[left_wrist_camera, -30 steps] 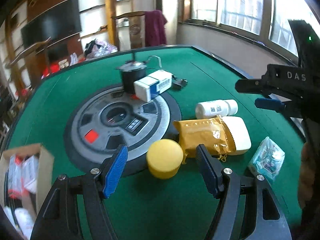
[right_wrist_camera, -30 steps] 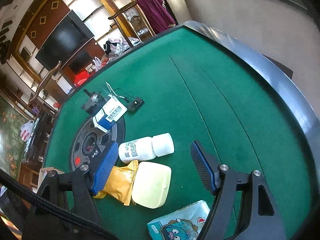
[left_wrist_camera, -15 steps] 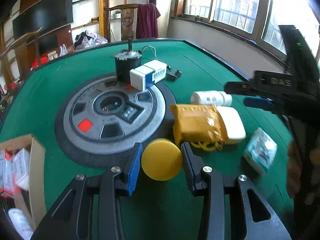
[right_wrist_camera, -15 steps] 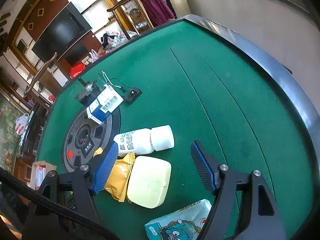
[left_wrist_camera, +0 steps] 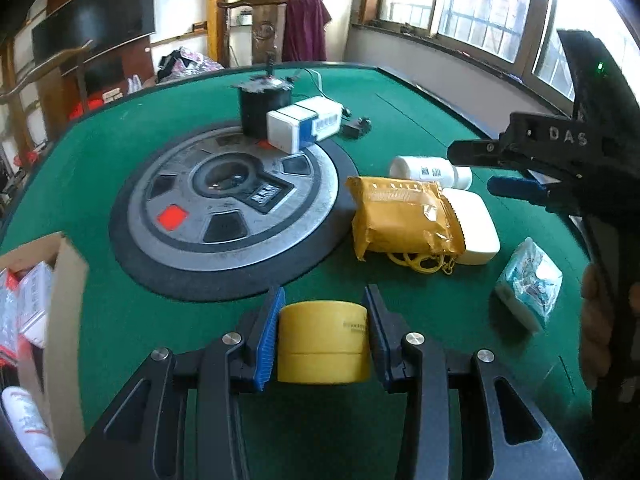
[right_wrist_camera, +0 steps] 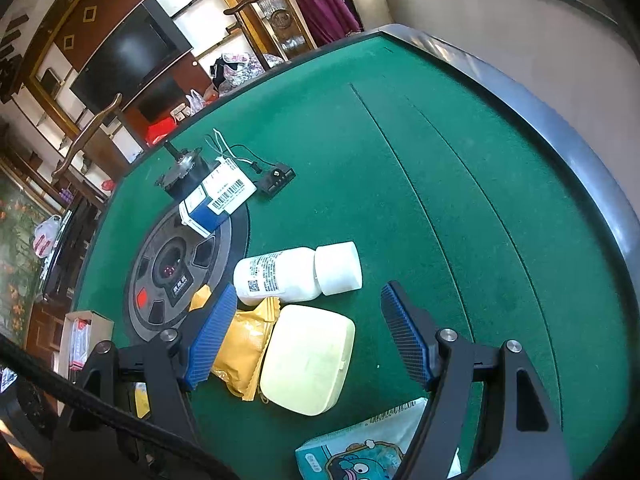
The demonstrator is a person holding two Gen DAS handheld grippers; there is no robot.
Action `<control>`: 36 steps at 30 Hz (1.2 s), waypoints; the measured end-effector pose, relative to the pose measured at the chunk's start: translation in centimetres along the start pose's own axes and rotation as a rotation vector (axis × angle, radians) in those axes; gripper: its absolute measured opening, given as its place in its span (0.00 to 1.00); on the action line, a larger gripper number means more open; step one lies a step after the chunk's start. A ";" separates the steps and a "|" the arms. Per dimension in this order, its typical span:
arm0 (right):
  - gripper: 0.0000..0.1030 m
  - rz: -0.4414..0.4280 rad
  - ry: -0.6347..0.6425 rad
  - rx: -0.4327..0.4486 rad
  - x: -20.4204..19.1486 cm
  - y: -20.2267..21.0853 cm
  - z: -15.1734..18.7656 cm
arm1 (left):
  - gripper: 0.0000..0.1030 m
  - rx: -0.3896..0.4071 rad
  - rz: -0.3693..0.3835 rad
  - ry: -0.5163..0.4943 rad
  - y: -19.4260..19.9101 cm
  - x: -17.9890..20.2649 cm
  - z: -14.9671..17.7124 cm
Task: Organize objects
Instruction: 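Grasp the yellow round tin with the left gripper, then hold the yellow tin with the left gripper while the right gripper grasps the gold foil packet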
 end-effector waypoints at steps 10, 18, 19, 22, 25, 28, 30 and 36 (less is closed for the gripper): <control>0.72 -0.212 0.233 -0.056 -6.7 -0.2 2.6 | 0.33 0.139 0.098 0.196 9.1 -4.0 2.4; 0.72 -0.035 0.444 -0.056 -9.5 -2.0 4.5 | 0.33 0.245 0.099 0.326 15.9 -9.0 5.6; 0.72 -0.023 0.461 -0.076 -9.6 -2.4 4.5 | 0.33 0.251 0.096 0.337 16.5 -9.6 6.0; 0.72 0.022 0.530 -0.158 -9.9 -3.7 4.6 | 0.33 0.273 0.073 0.354 17.9 -11.2 7.2; 0.72 0.103 0.622 -0.223 -10.1 -5.0 4.9 | 0.33 0.290 0.057 0.380 18.7 -12.7 8.5; 0.72 0.144 0.652 -0.238 -10.4 -5.5 4.8 | 0.33 0.295 0.048 0.417 19.1 -14.2 9.7; 0.72 0.165 0.659 -0.238 -10.6 -5.7 4.7 | 0.34 0.294 0.044 0.443 19.1 -15.1 10.5; 0.72 0.201 0.636 -0.208 -10.9 -6.1 4.5 | 0.34 0.297 0.031 0.474 19.3 -16.0 11.8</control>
Point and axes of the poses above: each gripper's, at about its wrist camera, not at the fingertips, and y roughly against the way its jaws point, x to its right, z to its underside, the point moved 6 cm from there along -y, roughly the way its jaws point, and after that the axes turned 3 degrees about -y, right-handed, at the moved point
